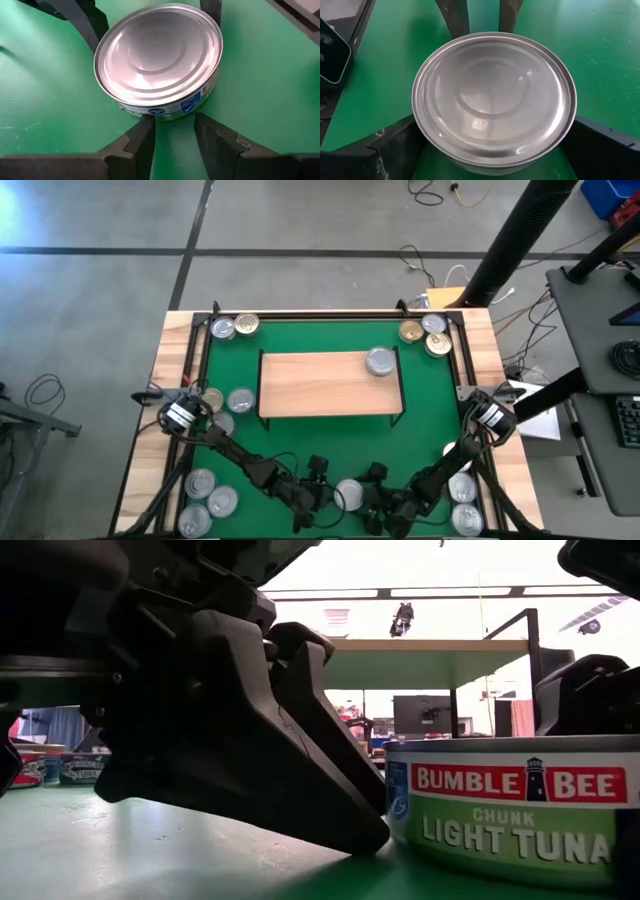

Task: Stack canned seafood by type on shelf
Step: Stack the green tuna can on top of the green tuna can on the shelf

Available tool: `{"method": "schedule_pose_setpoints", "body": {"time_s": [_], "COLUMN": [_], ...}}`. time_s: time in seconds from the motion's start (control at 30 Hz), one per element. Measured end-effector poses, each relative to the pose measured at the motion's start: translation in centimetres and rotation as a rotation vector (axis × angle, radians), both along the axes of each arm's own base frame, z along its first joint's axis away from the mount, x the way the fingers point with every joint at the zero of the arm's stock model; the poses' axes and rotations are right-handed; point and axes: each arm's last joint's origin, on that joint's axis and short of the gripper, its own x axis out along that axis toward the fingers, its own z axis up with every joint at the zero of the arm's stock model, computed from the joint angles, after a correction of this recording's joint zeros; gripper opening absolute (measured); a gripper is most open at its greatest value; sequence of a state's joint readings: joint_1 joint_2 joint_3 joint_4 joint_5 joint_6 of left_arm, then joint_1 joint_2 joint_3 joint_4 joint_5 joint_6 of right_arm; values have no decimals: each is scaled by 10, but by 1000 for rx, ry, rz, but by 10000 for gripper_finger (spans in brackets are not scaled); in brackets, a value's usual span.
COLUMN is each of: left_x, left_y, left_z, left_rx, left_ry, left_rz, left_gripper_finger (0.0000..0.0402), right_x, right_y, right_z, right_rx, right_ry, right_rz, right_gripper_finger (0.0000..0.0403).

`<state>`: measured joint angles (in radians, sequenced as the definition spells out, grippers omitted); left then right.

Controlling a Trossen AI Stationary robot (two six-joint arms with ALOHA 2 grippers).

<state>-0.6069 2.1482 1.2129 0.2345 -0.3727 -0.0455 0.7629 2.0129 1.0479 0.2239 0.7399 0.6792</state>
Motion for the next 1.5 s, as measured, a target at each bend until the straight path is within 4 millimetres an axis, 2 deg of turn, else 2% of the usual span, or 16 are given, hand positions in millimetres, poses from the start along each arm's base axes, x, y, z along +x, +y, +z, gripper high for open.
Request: {"method": "schedule_pose_setpoints", "body": {"time_s": [1.1,1.3,1.5], "left_x": [3,4,4], "left_y": [0,0,0], "left_z": [-4,-3,-2], "left_rx": [-24,-16,-12], "left_ry": [-20,-31,-30], "left_rz": [13,-1,-5], "left_gripper_finger": [126,126,126], "right_x": [10,11,11], "right_y": [-1,-1,-1], "right_z": [6,7,7], "right_rx": [20,8,16], "right_ry": [18,21,32], "right_rz": [0,14,27], "right_gripper_finger": [400,368,367]}}
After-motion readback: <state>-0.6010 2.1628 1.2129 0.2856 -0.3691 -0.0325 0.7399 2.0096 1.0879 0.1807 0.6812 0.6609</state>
